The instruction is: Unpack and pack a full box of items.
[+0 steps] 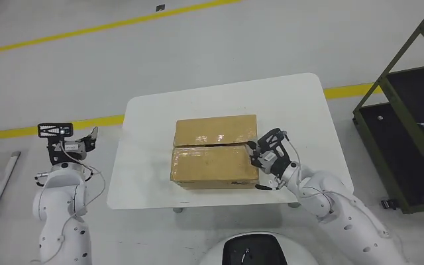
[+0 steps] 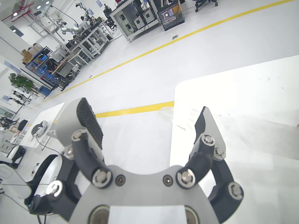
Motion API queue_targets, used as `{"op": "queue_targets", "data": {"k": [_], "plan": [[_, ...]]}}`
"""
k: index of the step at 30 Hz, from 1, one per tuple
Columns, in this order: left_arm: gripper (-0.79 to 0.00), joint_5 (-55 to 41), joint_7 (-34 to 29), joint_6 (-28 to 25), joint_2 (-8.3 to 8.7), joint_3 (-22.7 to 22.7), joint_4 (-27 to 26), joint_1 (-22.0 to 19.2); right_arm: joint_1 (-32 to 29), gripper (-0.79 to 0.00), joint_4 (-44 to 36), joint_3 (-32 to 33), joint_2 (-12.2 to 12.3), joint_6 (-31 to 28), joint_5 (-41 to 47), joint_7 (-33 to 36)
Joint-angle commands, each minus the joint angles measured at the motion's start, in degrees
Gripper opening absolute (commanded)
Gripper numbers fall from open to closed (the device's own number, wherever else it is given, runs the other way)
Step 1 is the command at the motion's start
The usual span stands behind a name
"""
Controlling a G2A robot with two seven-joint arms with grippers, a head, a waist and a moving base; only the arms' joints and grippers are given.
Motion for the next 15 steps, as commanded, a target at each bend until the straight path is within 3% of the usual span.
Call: {"op": "queue_targets", "data": {"k": [1,6,9,15], "plan": [[0.000,-0.06,-0.19,0.32,0.06,-0.33,-0.07,-0.05,0.04,-0.785,0.01,0.00,-0.02,0.06,-0.01,0.05],[0.000,0.53,1.02,0.58,0.24,-0.99,-0.74,0.08,0.21,-0.785,-0.10,0.08,-0.07,0.20,-0.09,0.15],[0.000,2.41,1.72,-2.04,0.47,-0.03,-2.29,0.27,0.16,-0.785,-0.75,0.38,-0.10,0.39,0.27,-0.08],[0.000,-6.33,1.23,-6.37,-0.05,4.44,-5.36,0.55,-1.49,-0.785,-4.35,2.70,0.17,1.12,0.37,-1.34]]}}
